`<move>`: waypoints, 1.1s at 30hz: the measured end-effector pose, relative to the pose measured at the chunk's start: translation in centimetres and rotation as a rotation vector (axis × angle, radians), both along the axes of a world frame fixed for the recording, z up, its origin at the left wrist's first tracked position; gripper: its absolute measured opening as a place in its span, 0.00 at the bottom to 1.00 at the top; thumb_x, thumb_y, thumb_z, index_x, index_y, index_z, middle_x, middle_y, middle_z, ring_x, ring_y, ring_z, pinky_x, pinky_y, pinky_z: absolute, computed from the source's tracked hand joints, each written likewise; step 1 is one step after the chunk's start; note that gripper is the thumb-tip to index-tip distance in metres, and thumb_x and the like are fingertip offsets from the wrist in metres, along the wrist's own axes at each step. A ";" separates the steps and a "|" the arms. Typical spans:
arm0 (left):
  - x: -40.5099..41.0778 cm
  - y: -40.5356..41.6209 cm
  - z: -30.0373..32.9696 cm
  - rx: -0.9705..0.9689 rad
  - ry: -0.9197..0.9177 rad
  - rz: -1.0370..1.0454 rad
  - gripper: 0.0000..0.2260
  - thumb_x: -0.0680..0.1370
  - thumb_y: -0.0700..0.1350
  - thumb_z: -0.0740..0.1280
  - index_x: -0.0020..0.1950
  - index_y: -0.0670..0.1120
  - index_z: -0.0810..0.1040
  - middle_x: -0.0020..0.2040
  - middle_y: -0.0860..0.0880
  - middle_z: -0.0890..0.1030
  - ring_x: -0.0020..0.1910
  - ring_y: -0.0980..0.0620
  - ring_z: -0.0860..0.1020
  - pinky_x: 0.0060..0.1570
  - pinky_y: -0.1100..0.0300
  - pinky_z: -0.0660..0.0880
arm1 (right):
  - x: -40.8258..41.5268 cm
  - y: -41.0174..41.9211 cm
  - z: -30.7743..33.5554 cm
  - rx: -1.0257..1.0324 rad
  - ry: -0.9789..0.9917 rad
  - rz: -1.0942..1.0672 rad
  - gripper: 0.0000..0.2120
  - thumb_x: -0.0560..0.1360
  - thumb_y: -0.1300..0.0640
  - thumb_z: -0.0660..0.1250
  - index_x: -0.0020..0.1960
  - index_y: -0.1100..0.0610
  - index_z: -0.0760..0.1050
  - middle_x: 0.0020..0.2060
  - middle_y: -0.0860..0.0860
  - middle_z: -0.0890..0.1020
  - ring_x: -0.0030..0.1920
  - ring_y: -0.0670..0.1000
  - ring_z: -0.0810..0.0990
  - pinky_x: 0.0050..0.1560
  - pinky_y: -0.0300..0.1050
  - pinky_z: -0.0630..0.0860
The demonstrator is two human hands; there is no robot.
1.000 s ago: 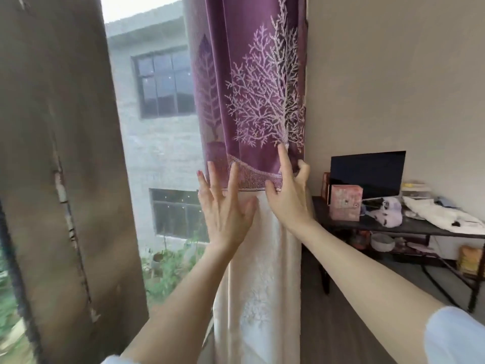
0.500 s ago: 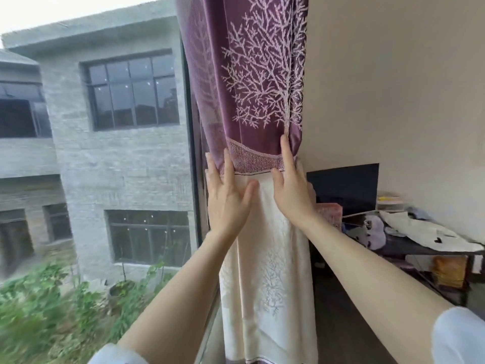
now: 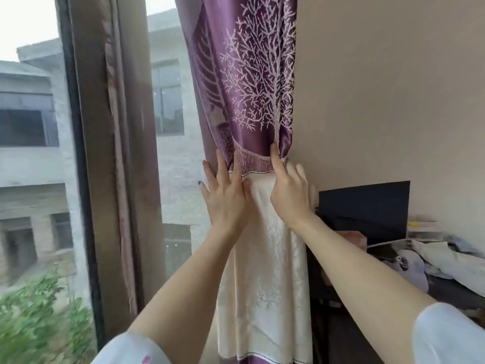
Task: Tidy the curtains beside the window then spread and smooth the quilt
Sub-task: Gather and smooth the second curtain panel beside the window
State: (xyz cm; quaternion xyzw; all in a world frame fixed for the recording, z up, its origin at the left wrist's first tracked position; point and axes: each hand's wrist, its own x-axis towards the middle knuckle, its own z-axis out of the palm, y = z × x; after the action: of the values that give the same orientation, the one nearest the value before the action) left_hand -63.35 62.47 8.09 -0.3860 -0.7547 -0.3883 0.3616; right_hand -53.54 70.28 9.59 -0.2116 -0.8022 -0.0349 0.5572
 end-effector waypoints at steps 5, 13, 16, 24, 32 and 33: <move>-5.6 7.4 -0.6 -0.008 -0.005 0.030 0.23 0.81 0.53 0.51 0.75 0.59 0.50 0.78 0.52 0.42 0.75 0.39 0.41 0.71 0.37 0.47 | -5.7 7.8 -0.5 0.021 -0.020 0.082 0.34 0.72 0.66 0.55 0.75 0.51 0.50 0.62 0.58 0.73 0.64 0.58 0.68 0.61 0.57 0.70; -14.7 17.2 -0.2 0.014 0.059 0.042 0.24 0.80 0.54 0.56 0.75 0.58 0.55 0.78 0.52 0.50 0.76 0.38 0.46 0.71 0.41 0.52 | -14.0 18.3 -0.3 0.005 -0.004 0.146 0.34 0.73 0.70 0.54 0.75 0.50 0.50 0.72 0.63 0.63 0.72 0.61 0.61 0.68 0.58 0.65; -18.5 22.6 -0.2 0.038 0.094 -0.002 0.24 0.80 0.52 0.56 0.75 0.56 0.56 0.78 0.50 0.50 0.75 0.37 0.45 0.72 0.44 0.51 | -17.7 23.4 -0.3 0.010 0.000 0.153 0.34 0.74 0.71 0.53 0.75 0.50 0.50 0.73 0.61 0.61 0.73 0.61 0.60 0.68 0.57 0.65; -26.1 34.3 -0.2 -0.007 0.090 -0.010 0.25 0.79 0.51 0.54 0.76 0.49 0.55 0.78 0.48 0.47 0.76 0.40 0.43 0.74 0.47 0.47 | -25.1 34.7 -0.6 -0.010 0.022 0.061 0.36 0.73 0.72 0.54 0.75 0.49 0.48 0.75 0.56 0.59 0.75 0.60 0.51 0.71 0.60 0.56; -31.2 44.6 -0.7 -0.071 0.115 -0.054 0.26 0.80 0.52 0.55 0.76 0.45 0.54 0.78 0.45 0.45 0.75 0.37 0.43 0.73 0.44 0.49 | -30.0 45.1 -1.2 -0.016 0.058 0.022 0.38 0.71 0.75 0.52 0.75 0.49 0.51 0.75 0.54 0.60 0.76 0.59 0.49 0.72 0.58 0.59; -32.1 46.1 -0.8 -0.074 0.116 -0.061 0.27 0.80 0.53 0.55 0.76 0.45 0.53 0.78 0.45 0.44 0.75 0.37 0.42 0.73 0.44 0.48 | -30.7 46.5 -1.2 -0.019 0.072 0.025 0.38 0.70 0.76 0.52 0.75 0.49 0.52 0.75 0.54 0.59 0.76 0.59 0.49 0.71 0.56 0.58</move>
State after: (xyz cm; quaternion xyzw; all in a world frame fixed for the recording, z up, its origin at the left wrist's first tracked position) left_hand -95.41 108.59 7.33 -0.4439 -0.7342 -0.3477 0.3783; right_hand -84.24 116.75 8.36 -0.2080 -0.7846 -0.0130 0.5840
